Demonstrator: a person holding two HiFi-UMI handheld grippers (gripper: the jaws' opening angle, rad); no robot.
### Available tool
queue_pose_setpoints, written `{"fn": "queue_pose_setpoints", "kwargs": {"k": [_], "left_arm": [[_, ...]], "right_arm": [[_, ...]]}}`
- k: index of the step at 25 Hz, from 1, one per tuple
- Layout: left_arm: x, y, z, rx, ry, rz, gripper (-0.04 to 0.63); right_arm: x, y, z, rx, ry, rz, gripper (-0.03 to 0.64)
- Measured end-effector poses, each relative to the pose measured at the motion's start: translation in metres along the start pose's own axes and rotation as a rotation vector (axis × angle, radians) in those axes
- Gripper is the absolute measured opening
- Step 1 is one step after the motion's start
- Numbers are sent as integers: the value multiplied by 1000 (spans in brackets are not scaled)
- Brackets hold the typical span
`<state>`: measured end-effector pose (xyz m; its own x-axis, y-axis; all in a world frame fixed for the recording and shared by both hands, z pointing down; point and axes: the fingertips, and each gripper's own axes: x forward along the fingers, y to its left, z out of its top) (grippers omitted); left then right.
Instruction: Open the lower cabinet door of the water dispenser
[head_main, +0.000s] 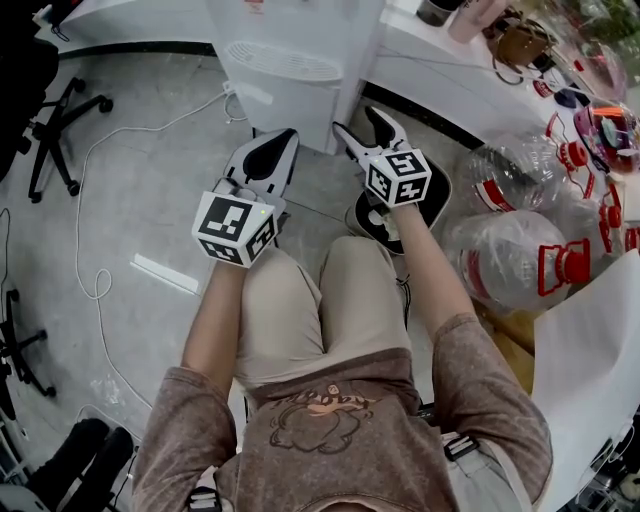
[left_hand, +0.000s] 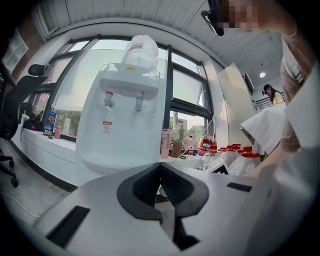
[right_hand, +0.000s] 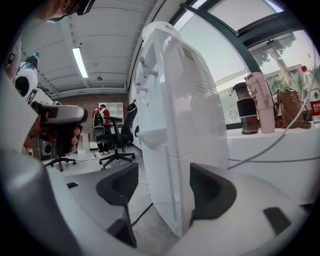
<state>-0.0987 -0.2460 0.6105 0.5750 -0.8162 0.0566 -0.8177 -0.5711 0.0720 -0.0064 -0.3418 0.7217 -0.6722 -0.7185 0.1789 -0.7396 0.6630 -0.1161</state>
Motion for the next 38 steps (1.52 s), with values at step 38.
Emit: {"fn": "queue_pose_setpoints", "kwargs": {"k": [38], "left_arm": [[-3, 12, -9, -44, 11, -26, 12]], "right_arm": [[45, -36, -14, 27, 22, -132, 178]]}}
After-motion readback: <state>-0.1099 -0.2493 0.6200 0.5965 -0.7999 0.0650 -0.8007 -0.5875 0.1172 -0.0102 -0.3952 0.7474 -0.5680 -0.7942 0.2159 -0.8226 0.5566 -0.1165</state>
